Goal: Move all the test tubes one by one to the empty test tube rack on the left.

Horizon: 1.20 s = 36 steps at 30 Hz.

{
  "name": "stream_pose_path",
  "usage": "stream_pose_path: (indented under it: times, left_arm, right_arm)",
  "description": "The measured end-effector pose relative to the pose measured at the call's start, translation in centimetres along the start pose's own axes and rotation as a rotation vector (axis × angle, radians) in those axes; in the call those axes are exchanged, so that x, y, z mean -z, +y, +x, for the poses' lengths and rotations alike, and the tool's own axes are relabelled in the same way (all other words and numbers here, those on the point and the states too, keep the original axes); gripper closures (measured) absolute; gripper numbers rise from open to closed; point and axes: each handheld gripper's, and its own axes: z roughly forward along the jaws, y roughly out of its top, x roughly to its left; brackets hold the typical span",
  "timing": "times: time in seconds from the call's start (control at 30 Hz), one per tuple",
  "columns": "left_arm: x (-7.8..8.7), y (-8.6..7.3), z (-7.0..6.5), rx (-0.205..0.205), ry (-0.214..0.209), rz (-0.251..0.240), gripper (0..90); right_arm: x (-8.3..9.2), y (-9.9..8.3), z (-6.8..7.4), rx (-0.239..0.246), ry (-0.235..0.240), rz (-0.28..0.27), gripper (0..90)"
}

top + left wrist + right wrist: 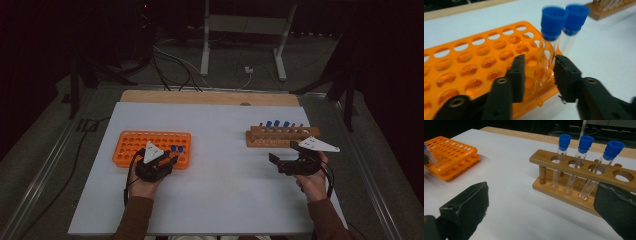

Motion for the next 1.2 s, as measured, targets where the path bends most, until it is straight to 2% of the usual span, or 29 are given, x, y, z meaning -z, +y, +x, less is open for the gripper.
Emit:
stream_pose_path:
  times: [0.2, 0.33, 0.53, 0.6, 0.67, 0.83, 0.93, 1.0, 1.2]
  left_arm:
    - [1.3, -0.3, 1.0, 0.038, -0.021, -0.077, 48.9]
    - [2.3, -0.3, 1.9, 0.088, -0.028, -0.134, 41.7]
    - [3.2, -0.2, 2.7, 0.124, 0.011, -0.194, 26.8]
    - [3.3, -0.1, 2.8, 0.124, 0.035, -0.201, 19.0]
    - [3.4, -0.1, 2.9, 0.127, 0.043, -0.206, 16.1]
    - [3.5, 0.0, 2.9, 0.128, 0.076, -0.201, 1.7]
    - [3.6, 0.0, 2.9, 0.125, 0.081, -0.206, 0.8]
    - [3.5, -0.1, 3.1, 0.137, 0.069, -0.206, 0.8]
    - [3.4, -0.3, 3.2, 0.146, 0.079, -0.205, 0.8]
  right_arm:
    - [0.0, 0.0, -0.1, -0.004, -0.005, -0.003, 0.0]
    - [0.0, 0.0, -0.2, -0.004, -0.008, -0.002, 0.0]
    - [-0.2, 0.0, -0.2, -0.006, -0.012, -0.001, 0.0]
    - [-0.2, 0.1, -0.1, -0.007, -0.01, -0.006, 0.0]
    - [-0.1, 0.3, 0.1, -0.004, -0.009, -0.014, 0.0]
    - [0.6, 1.4, 0.0, -0.006, -0.009, -0.049, 0.0]
    - [0.9, 2.4, -0.5, -0.023, -0.006, -0.071, 0.0]
    - [1.2, 3.2, -0.9, -0.031, -0.015, -0.091, 0.0]
    - [0.6, 5.5, -2.3, -0.01, -0.062, -0.108, 0.0]
